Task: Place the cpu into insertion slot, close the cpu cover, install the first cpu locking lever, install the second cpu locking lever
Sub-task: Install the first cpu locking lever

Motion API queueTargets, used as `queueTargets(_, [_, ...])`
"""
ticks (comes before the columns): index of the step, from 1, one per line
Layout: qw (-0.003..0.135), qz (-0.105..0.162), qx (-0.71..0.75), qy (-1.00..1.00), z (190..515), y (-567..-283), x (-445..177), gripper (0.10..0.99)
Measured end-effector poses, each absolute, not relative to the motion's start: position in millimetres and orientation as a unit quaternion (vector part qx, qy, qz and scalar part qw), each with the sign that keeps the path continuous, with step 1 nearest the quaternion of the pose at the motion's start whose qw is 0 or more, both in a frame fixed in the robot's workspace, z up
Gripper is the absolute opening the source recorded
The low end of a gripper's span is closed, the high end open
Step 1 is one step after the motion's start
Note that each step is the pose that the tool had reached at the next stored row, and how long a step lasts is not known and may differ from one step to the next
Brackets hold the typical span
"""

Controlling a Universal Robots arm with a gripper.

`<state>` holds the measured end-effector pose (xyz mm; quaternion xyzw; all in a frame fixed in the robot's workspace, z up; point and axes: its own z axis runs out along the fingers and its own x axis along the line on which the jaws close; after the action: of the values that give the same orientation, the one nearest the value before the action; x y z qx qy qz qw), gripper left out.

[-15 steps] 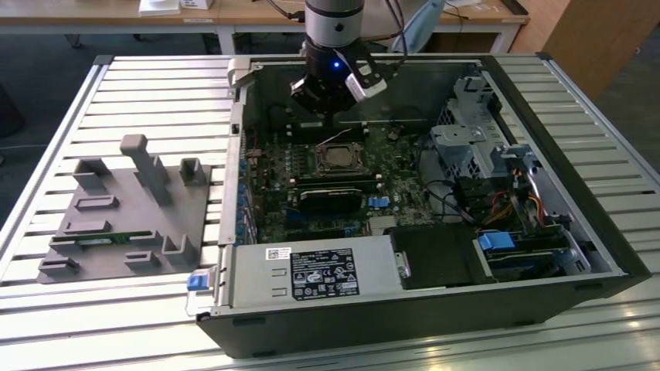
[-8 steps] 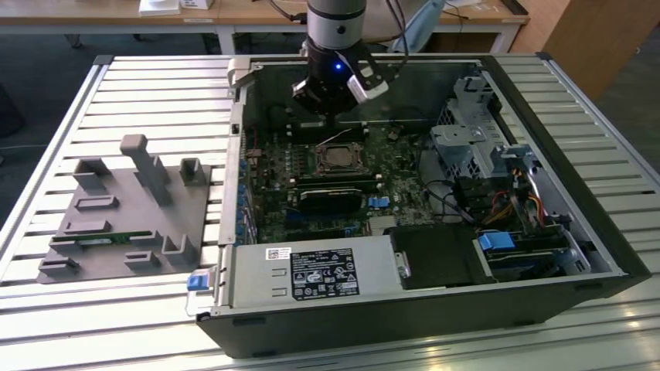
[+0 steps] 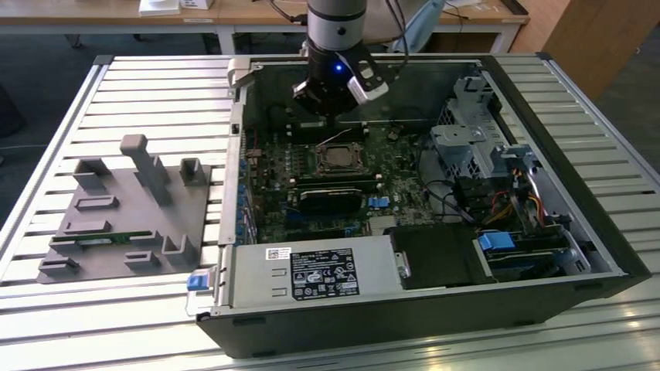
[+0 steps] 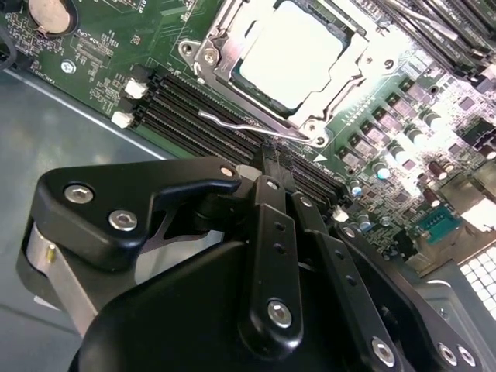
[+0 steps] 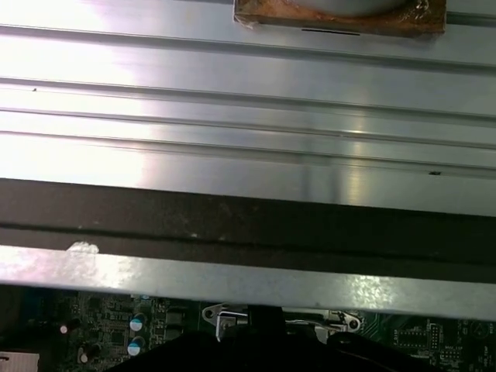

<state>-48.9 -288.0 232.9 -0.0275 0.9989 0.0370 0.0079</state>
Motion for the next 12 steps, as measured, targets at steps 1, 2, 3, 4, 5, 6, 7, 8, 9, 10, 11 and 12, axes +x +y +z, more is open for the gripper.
queueTargets(1, [0.008,0.037,-0.028,0.999,232.4,-287.8,-48.4,0.106])
queueTargets(2, [0.008,0.037,-0.027,0.999,231.9,-287.6,-48.1,0.106])
queueTargets(3, [0.008,0.037,-0.027,0.999,231.4,-287.3,-47.8,0.106])
queueTargets(4, [0.008,0.037,-0.027,0.999,230.9,-287.1,-47.3,0.106])
queueTargets(5, [0.008,0.037,-0.027,0.999,230.5,-286.9,-46.8,0.106])
queueTargets(6, [0.008,0.037,-0.027,0.999,230.1,-286.8,-46.0,0.106])
queueTargets(7, [0.008,0.037,-0.027,0.999,229.8,-286.6,-45.1,0.106])
queueTargets(8, [0.008,0.037,-0.027,0.999,229.6,-286.4,-44.2,0.106])
queueTargets(9, [0.008,0.037,-0.027,0.999,229.2,-286.0,-43.1,0.106])
queueTargets(10, [0.008,0.037,-0.027,0.999,228.9,-285.7,-42.0,0.106])
queueTargets(11, [0.007,0.037,-0.027,0.999,228.6,-285.3,-41.0,0.106])
queueTargets(12, [0.007,0.037,-0.027,0.999,228.2,-284.9,-40.3,0.106])
